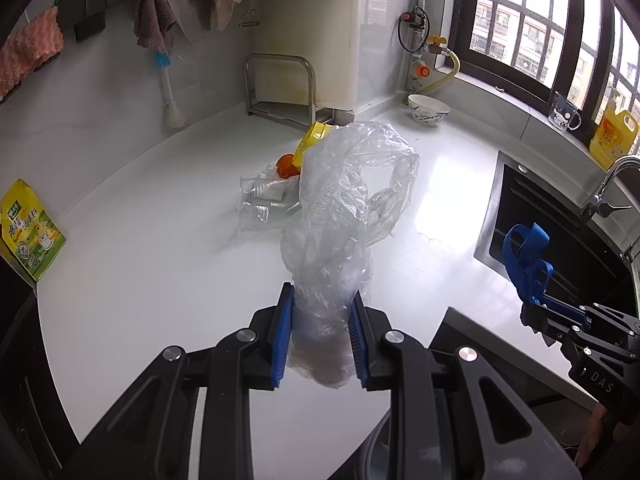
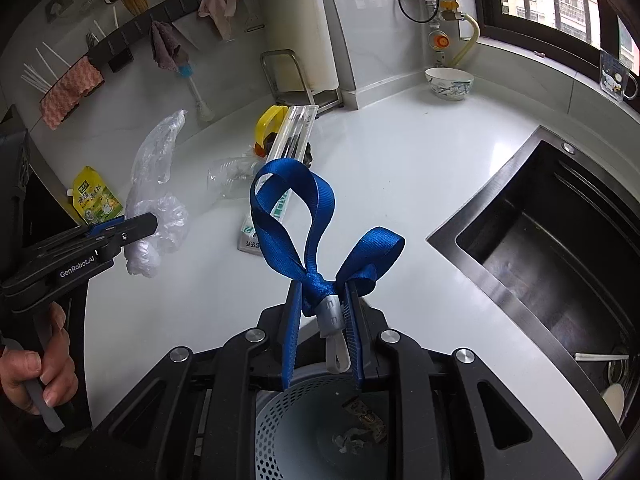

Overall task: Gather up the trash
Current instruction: 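Carry plastic bag and lanyard over the bin and open both grippers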

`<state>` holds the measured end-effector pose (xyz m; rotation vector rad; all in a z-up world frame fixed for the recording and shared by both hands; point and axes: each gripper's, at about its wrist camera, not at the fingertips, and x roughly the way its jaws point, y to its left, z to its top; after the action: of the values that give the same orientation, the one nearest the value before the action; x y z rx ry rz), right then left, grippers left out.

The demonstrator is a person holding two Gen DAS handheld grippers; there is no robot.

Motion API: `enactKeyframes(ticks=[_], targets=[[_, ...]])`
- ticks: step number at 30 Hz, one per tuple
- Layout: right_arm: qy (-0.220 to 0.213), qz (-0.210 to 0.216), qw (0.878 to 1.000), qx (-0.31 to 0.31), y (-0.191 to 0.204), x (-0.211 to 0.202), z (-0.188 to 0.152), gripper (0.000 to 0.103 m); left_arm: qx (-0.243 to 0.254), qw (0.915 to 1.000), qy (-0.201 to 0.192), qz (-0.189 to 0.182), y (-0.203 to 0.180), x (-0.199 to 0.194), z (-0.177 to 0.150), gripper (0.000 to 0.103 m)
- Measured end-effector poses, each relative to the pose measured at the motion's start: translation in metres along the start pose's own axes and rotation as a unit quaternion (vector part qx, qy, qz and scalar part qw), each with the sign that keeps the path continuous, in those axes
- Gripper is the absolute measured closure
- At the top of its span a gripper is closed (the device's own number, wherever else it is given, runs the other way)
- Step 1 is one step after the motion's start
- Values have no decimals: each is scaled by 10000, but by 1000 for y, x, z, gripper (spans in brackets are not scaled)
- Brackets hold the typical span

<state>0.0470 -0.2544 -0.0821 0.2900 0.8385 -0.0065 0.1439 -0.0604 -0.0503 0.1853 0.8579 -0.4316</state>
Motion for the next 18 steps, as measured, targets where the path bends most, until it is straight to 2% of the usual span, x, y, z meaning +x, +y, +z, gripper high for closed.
enactKeyframes(ticks=[6,10,18], targets=[[-168,-244,9996,28,-25,-31,-10,82,55,10000,-16,-50,-25,-13,-4,77],[-175,-209,9991,339,-48,-44,-19,82,120,9999,-87,-41,-40,-28,-7,77],[-156,-141,9995,252,-64,-65,-46,82,43,9998,-207,14,-67,-48,-25,77]])
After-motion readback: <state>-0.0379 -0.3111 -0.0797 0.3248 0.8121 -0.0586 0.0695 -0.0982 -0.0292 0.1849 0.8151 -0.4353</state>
